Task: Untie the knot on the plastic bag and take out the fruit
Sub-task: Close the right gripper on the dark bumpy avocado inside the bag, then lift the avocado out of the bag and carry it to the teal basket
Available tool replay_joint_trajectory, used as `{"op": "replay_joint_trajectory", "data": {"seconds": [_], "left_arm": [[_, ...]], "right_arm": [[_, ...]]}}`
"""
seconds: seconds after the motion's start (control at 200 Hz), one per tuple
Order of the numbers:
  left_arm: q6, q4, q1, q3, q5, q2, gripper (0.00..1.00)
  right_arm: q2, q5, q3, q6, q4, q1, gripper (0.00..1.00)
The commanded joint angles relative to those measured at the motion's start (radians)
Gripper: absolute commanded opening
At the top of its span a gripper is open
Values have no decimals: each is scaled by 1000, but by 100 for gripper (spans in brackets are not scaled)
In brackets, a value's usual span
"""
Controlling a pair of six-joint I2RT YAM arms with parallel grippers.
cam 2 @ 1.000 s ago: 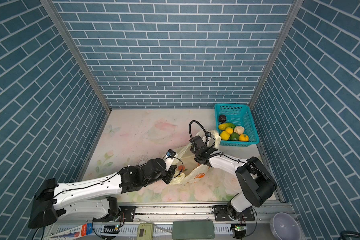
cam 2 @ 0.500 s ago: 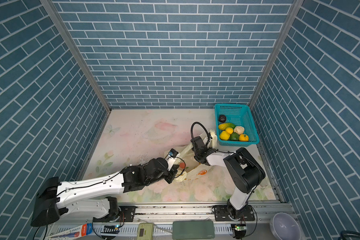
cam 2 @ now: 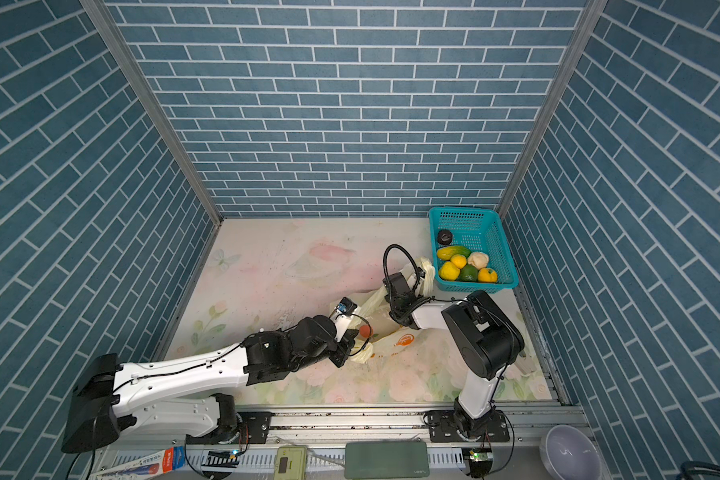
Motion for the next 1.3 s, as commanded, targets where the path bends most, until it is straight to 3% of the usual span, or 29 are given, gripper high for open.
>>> {"op": "replay_joint_trajectory", "data": {"seconds": [0.0, 0.59, 1.295], "left_arm": [[6, 2, -8, 24, -19, 17, 0], [-9, 39, 33, 9, -92, 49, 0], [-16, 16, 101, -2, -129, 43, 0]], "right_arm": [[-65, -55, 17, -49, -2, 8, 44], [-306, -277, -70, -66, -184, 150, 44], [-622, -283, 53, -155, -593, 289, 44]]}}
